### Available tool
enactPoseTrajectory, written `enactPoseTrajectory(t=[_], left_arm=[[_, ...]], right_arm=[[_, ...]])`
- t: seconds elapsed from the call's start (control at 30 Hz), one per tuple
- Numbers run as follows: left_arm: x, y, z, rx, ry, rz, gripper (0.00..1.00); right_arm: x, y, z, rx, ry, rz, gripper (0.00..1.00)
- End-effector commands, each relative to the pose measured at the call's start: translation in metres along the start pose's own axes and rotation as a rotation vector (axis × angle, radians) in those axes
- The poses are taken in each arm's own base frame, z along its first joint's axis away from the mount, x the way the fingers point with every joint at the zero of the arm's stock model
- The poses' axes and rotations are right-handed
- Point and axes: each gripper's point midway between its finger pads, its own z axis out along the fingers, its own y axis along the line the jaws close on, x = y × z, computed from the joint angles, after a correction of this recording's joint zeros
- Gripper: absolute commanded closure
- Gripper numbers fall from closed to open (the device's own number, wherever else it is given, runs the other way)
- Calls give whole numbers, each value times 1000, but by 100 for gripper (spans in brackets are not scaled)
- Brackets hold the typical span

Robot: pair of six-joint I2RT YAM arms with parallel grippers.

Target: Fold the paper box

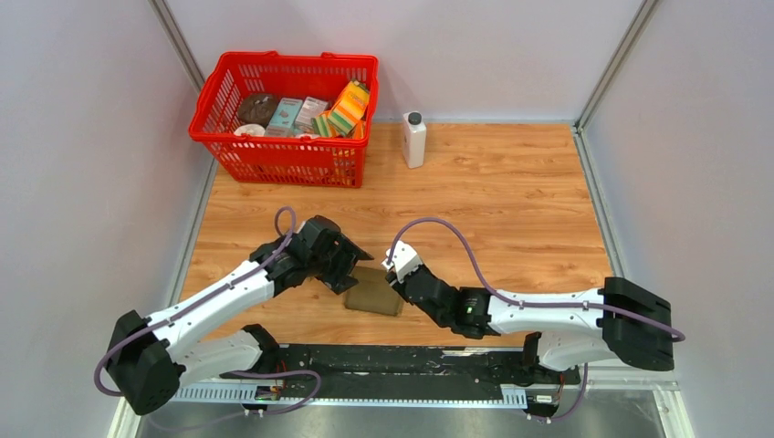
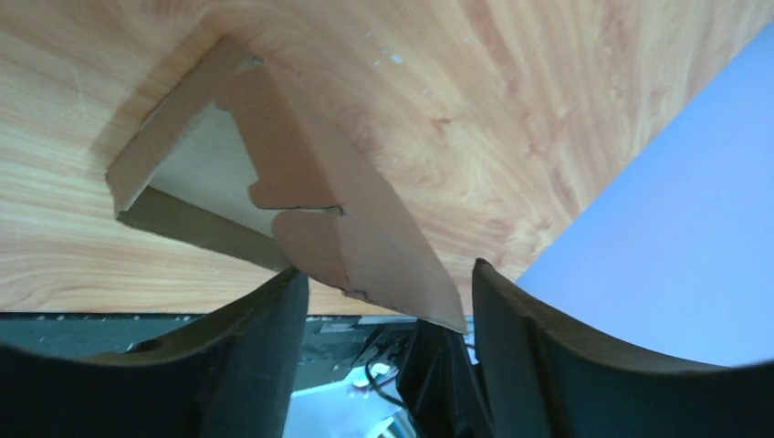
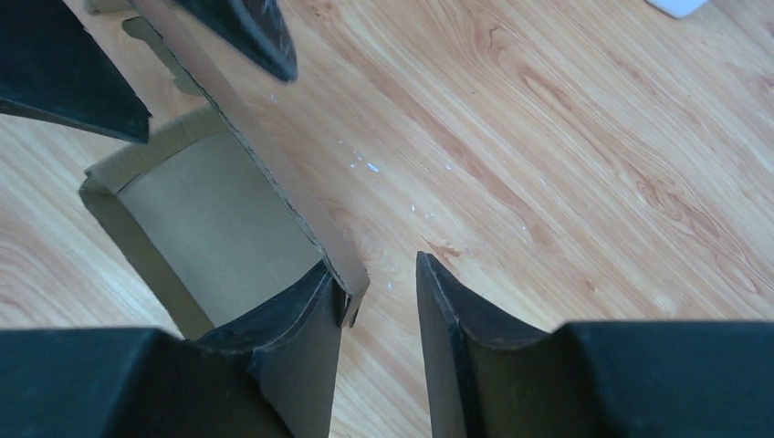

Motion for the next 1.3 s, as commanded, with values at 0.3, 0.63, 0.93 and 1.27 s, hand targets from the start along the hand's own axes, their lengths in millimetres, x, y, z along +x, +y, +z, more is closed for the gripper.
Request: enactPoseTrajectory(t=[0.3,0.63,0.93,1.27], left_arm=[[-39,-2,-61,349,-289,706,22],[-11,20,-33,302,-119,1100,37],[-11,15,-17,165,-148,1237,46],[-19,12,-3,49,-171,1214,76]], right_arm=[[-11,-19,3,-8,-16,112,68],[-3,-12,6,-95,45,127,64],[-11,-2,10,-144,62,137,75],[-9,3,14,-139,121,178,97]])
